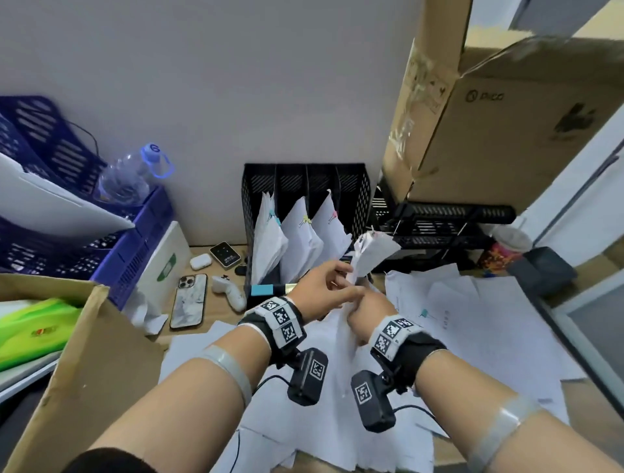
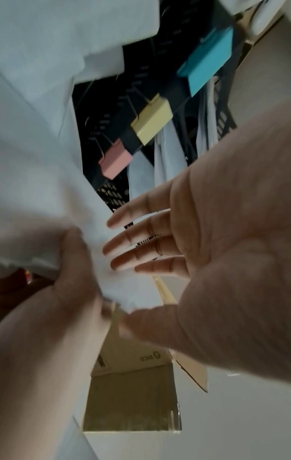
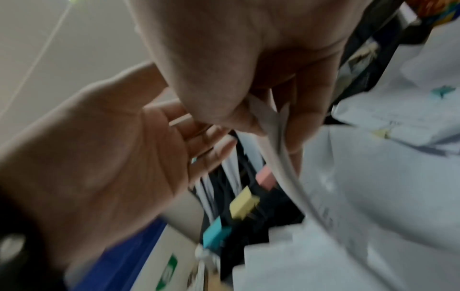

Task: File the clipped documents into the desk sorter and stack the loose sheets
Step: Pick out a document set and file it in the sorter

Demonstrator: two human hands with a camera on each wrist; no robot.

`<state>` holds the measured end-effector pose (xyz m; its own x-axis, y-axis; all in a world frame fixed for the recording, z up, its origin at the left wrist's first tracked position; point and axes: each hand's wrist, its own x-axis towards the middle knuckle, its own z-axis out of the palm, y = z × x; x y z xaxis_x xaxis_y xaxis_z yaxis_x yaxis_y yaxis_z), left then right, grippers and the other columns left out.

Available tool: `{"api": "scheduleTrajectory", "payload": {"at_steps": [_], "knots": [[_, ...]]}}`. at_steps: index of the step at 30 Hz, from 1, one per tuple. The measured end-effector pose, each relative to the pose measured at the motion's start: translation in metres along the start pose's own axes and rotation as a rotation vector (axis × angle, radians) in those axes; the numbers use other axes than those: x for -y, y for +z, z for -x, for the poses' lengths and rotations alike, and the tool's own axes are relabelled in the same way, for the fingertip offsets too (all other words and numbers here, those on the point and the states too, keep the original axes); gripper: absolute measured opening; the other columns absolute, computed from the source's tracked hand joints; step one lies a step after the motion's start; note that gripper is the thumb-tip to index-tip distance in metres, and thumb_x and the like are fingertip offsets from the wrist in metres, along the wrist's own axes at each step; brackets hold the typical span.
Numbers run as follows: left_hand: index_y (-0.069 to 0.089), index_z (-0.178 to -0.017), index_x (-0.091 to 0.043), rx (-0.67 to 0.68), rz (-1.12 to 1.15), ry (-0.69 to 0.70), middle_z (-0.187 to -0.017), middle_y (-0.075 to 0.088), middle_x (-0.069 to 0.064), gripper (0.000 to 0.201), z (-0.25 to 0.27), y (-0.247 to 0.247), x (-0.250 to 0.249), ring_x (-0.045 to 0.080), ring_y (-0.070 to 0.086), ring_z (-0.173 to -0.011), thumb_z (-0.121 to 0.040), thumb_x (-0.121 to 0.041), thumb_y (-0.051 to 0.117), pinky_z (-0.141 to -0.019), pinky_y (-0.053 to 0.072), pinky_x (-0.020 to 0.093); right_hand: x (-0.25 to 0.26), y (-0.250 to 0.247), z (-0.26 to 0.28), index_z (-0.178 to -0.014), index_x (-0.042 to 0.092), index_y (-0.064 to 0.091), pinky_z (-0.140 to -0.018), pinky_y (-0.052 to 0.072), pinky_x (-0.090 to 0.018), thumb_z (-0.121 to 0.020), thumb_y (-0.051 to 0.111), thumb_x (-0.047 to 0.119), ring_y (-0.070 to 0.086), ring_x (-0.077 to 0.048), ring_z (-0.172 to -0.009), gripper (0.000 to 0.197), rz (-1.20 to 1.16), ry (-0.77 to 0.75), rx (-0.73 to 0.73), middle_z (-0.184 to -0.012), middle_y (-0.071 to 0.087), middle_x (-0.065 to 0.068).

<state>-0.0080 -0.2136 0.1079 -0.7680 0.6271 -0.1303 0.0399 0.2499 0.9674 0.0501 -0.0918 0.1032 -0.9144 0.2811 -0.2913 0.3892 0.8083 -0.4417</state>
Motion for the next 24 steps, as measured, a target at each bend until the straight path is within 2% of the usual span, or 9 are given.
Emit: {"api": "scheduleTrajectory", "payload": {"at_steps": [1,3,6,10,13,16,18,21,24], "knots": [[0.060,-0.121,-0.018,0.016,0.015,0.022,-0.086,0.069,-0.006,0.042,-0.006,0.001,-0.002,0.009,0.068,-0.084,-0.084,-0.031,0.076,-0.081,0.057,0.027,-0.005,-0.012,-0.001,-0.140,0.020,0.039,-0.073,0.052,-0.034,-0.085,0.046,0.012,0.065,-0.034,-0.100,0.056,-0.015,0.018,-0.038,-0.116,0.062,-0.011],[0.063,-0.119,-0.020,-0.012,-0.015,0.024,-0.094,0.070,-0.004,0.038,-0.020,0.003,-0.004,0.008,0.067,-0.088,-0.087,-0.037,0.072,-0.084,0.054,0.023,-0.015,-0.035,-0.005,-0.141,0.017,0.040,-0.080,0.050,-0.033,-0.089,0.047,0.013,0.062,-0.036,-0.107,0.053,-0.081,0.067,-0.109,-0.122,0.062,-0.016],[0.066,-0.121,-0.016,-0.109,-0.215,-0.032,-0.108,0.067,0.004,0.030,-0.047,0.002,0.006,0.019,0.065,-0.102,-0.093,-0.026,0.064,-0.092,0.052,0.029,-0.028,-0.067,-0.016,-0.126,0.003,0.053,-0.090,0.050,-0.037,-0.090,0.048,0.014,0.060,-0.041,-0.110,0.037,-0.139,0.099,-0.203,-0.121,0.063,-0.023],[0.061,-0.132,-0.029,-0.066,-0.540,-0.168,-0.137,0.057,0.009,0.043,-0.079,0.003,0.028,0.024,0.063,-0.114,-0.090,-0.021,0.057,-0.105,0.048,0.035,-0.038,-0.097,-0.036,-0.125,0.006,0.056,-0.094,0.050,-0.039,-0.089,0.053,0.014,0.060,-0.038,-0.109,0.037,-0.269,0.063,-0.233,-0.118,0.066,-0.018],[0.047,-0.143,-0.037,-0.018,-0.675,-0.302,-0.159,0.021,0.013,0.055,-0.097,0.008,0.038,0.029,0.033,-0.145,-0.091,-0.019,0.051,-0.119,0.030,0.036,-0.044,-0.106,-0.052,-0.123,0.009,0.059,-0.093,0.052,-0.038,-0.088,0.054,0.016,0.062,-0.034,-0.108,0.035,-0.324,0.024,-0.208,-0.116,0.067,-0.012],[0.033,-0.149,-0.030,-0.041,-0.731,-0.377,-0.163,0.008,0.010,0.064,-0.108,0.009,0.043,0.029,0.018,-0.151,-0.089,-0.018,0.049,-0.121,0.021,0.040,-0.047,-0.107,-0.069,-0.119,0.007,0.063,-0.092,0.052,-0.035,-0.089,0.057,0.017,0.063,-0.031,-0.109,0.032,-0.390,-0.005,-0.158,-0.111,0.068,-0.009],[0.022,-0.154,-0.020,-0.124,-0.695,-0.407,-0.165,0.004,0.007,0.073,-0.112,0.006,0.044,0.028,0.011,-0.152,-0.087,-0.017,0.051,-0.123,0.019,0.043,-0.046,-0.104,-0.079,-0.122,0.008,0.063,-0.096,0.051,-0.036,-0.090,0.058,0.017,0.062,-0.029,-0.113,0.034,-0.439,-0.035,-0.102,-0.117,0.068,-0.009],[0.022,-0.154,-0.013,-0.277,-0.556,-0.355,-0.165,0.010,0.006,0.072,-0.113,-0.004,0.044,0.026,0.011,-0.153,-0.087,-0.010,0.049,-0.123,0.019,0.044,-0.035,-0.096,-0.092,-0.130,0.009,0.059,-0.100,0.048,-0.035,-0.091,0.061,0.017,0.060,-0.027,-0.119,0.040,-0.482,-0.088,0.001,-0.126,0.065,-0.009],[0.042,-0.142,-0.011,-0.341,-0.502,-0.258,-0.156,0.030,0.005,0.054,-0.107,-0.017,0.044,0.028,0.031,-0.144,-0.087,-0.006,0.043,-0.119,0.029,0.041,-0.013,-0.087,-0.109,-0.131,0.007,0.059,-0.098,0.047,-0.032,-0.091,0.059,0.015,0.059,-0.029,-0.120,0.041,-0.447,-0.124,0.048,-0.128,0.064,-0.012]]}}
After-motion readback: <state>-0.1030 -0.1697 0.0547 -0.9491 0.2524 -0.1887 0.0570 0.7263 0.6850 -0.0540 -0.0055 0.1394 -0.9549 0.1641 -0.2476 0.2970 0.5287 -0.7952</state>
